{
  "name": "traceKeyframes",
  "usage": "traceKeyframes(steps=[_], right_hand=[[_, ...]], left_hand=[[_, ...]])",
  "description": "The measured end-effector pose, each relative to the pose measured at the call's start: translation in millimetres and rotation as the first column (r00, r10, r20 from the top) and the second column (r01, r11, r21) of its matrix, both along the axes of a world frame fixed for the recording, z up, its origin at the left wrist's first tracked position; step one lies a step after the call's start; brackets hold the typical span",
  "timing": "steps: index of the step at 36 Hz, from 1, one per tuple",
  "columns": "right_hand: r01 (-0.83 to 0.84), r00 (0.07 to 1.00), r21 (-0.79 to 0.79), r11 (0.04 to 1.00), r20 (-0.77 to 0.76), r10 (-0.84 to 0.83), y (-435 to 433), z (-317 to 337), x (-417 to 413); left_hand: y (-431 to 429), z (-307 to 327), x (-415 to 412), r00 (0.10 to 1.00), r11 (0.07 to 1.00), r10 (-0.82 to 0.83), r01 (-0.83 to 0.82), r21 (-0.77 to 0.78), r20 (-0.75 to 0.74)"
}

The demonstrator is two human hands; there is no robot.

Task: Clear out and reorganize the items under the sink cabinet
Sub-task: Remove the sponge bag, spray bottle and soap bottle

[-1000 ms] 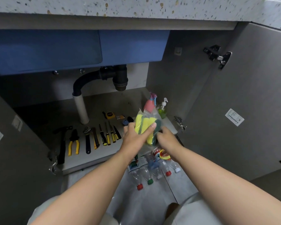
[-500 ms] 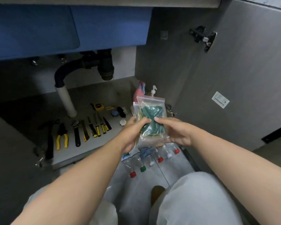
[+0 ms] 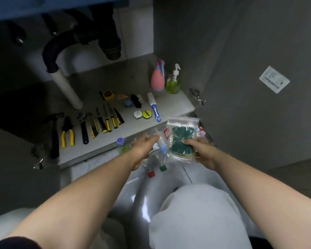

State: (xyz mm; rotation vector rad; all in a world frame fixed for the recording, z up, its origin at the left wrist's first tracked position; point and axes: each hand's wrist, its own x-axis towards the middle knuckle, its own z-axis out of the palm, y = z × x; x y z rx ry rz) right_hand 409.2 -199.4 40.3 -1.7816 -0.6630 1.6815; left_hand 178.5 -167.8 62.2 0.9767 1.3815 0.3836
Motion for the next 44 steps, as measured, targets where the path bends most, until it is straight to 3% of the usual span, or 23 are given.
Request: traceKeyframes(steps=[2,6,10,15,21,27,33,38,44], right_hand=[[0.128,0.992,-0.078,0.989,0.02,-0.127,-26,-26,15],[0.337,0.94,-0.224,0.915,0.032,-0.339,-68,-70,37],[0.475,0.859,-0.29,0.831,-0.05,-0.509,-84,-96,36],[0.53,0.808,-0.361,0.767,-0.061,-0.586,-76,-120,23],[0.375,0.886,-0.461,0.804,-0.079,-0.458,-69,-141,6],[0.088,0.996,-0.545,0.834,0.076,-0.056,-61,-128,-3],[-0.233,0.905,-0.671,0.704,0.116,0.41,-44,-94,4],[-0.453,0.786,-0.43,0.781,0.221,0.578,4,-48,5],[-0.542,0.714,-0.085,0.836,0.477,0.512,87,4,-16]], left_hand=[[3,-20,3,0.99,0.997,-0.054,0.061,0.044,-0.134],[6,-51,14,0.953,0.98,-0.145,0.175,0.093,-0.265],[3,-72,25,0.922,0.957,-0.222,0.268,0.108,-0.316],[0,-94,31,0.899,0.943,-0.305,0.332,0.035,-0.315],[-1,-102,29,0.883,0.927,-0.36,0.376,-0.005,-0.301],[2,-104,20,0.871,0.925,-0.354,0.38,0.012,-0.341],[15,-87,10,0.807,0.876,-0.405,0.478,0.072,-0.43],[41,-57,5,0.772,0.798,-0.402,0.559,0.224,-0.492],[89,-19,-8,0.791,0.767,-0.298,0.532,0.359,-0.534]])
